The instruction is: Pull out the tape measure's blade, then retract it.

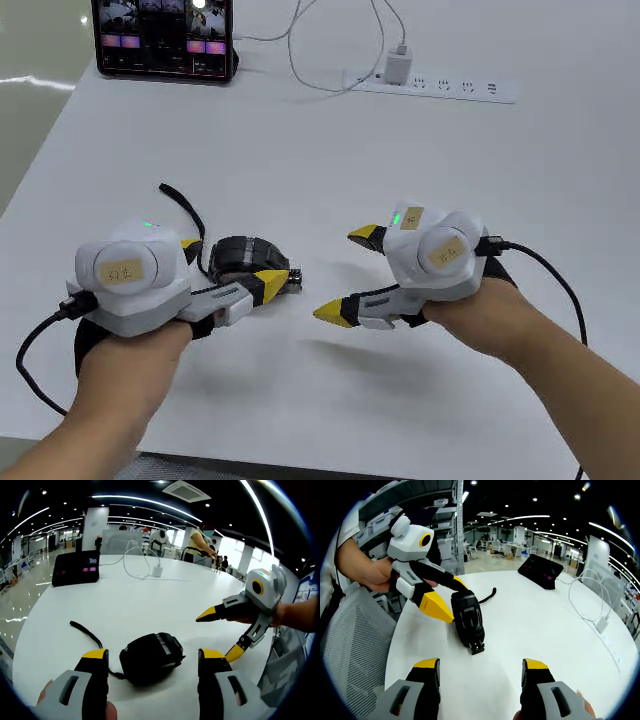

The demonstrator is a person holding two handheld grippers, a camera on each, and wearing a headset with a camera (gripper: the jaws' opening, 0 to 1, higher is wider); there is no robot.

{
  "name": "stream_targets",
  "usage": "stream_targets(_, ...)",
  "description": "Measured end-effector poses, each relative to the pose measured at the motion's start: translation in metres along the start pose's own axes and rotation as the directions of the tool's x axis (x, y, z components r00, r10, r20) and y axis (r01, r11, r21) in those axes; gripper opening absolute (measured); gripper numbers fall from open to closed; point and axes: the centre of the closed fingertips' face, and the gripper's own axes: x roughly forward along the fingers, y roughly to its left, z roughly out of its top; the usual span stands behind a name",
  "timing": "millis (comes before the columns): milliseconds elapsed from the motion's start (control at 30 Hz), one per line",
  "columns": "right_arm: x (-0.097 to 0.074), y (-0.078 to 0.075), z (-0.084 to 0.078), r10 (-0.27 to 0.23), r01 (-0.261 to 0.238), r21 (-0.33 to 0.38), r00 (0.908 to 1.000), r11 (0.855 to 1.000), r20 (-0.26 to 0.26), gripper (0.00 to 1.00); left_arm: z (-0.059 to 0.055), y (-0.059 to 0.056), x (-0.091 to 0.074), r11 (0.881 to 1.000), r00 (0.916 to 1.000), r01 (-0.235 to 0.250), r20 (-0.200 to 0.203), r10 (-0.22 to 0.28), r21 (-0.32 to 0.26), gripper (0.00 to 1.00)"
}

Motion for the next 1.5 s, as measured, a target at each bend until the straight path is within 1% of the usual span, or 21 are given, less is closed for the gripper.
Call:
stream_targets(33,-0.002,0.001,-0.001,-0.003,0.003,0.01,1.0,1.0,0.007,0.65,0.001,-0.002,-0.002,1.0,0.9999,0.011,0.007,-0.011,0.009,0.71)
stream_targets(67,-0.004,0.001,-0.002,-0.007,0.007,0.014,1.0,1.0,0.006,0.65,0.0,-0.002,-0.003,1.0,0.9999,0.013,0.005,-0.013,0.014,0.72)
stream_targets(167,-0.011,0.004,-0.002,-0.021,0.02,0.034,0.9993,0.999,0.032,0.69,-0.001,-0.003,-0.006,0.999,0.9996,0.025,0.008,-0.025,0.035,0.73)
stream_targets(300,-0.022,0.007,-0.002,-0.039,0.035,0.053,0.9969,0.998,0.068,0.7,-0.001,-0.006,-0.01,0.997,0.999,0.043,0.01,-0.044,0.057,0.73)
stream_targets(333,-0.025,0.008,-0.004,-0.044,0.04,0.062,0.9967,0.997,0.068,0.7,-0.001,-0.007,-0.011,0.997,0.9986,0.048,0.017,-0.05,0.067,0.74)
stream_targets(500,-0.035,0.006,-0.01,-0.073,0.067,0.075,0.9945,0.995,0.075,0.71,-0.004,-0.01,-0.017,0.993,0.997,0.075,0.014,-0.076,0.096,0.76)
stream_targets(567,-0.038,0.006,-0.011,-0.077,0.071,0.081,0.9941,0.994,0.077,0.71,-0.005,-0.01,-0.019,0.991,0.9961,0.085,0.018,-0.087,0.099,0.76)
stream_targets(667,-0.042,0.007,-0.013,-0.079,0.071,0.093,0.9935,0.993,0.082,0.73,-0.007,-0.011,-0.022,0.989,0.9953,0.094,0.011,-0.096,0.116,0.76)
stream_targets(867,-0.05,0.009,-0.015,-0.1,0.089,0.116,0.9904,0.989,0.095,0.78,-0.008,-0.012,-0.028,0.985,0.9928,0.117,0.011,-0.119,0.124,0.79)
stream_targets(1000,-0.057,0.008,-0.017,-0.119,0.102,0.141,0.9867,0.985,0.111,0.8,-0.01,-0.011,-0.03,0.984,0.9922,0.123,0.005,-0.124,0.127,0.8)
stream_targets(1067,-0.06,0.009,-0.02,-0.124,0.108,0.146,0.9861,0.983,0.11,0.81,-0.011,-0.011,-0.032,0.984,0.9905,0.135,0.006,-0.137,0.12,0.81)
stream_targets(1167,-0.063,0.012,-0.027,-0.127,0.112,0.147,0.9872,0.983,0.097,0.81,-0.011,-0.012,-0.034,0.979,0.9891,0.146,0.0,-0.147,0.139,0.82)
stream_targets(1267,-0.067,0.015,-0.03,-0.131,0.116,0.152,0.9867,0.982,0.096,0.82,-0.012,-0.013,-0.036,0.976,0.9877,0.156,-0.008,-0.156,0.153,0.83)
stream_targets(1367,-0.07,0.016,-0.033,-0.137,0.12,0.159,0.9855,0.98,0.1,0.84,-0.012,-0.014,-0.039,0.974,0.986,0.166,-0.006,-0.167,0.157,0.85)
stream_targets(1500,-0.073,0.018,-0.04,-0.145,0.128,0.163,0.9852,0.978,0.092,0.86,-0.015,-0.014,-0.04,0.971,0.9845,0.175,-0.016,-0.175,0.161,0.86)
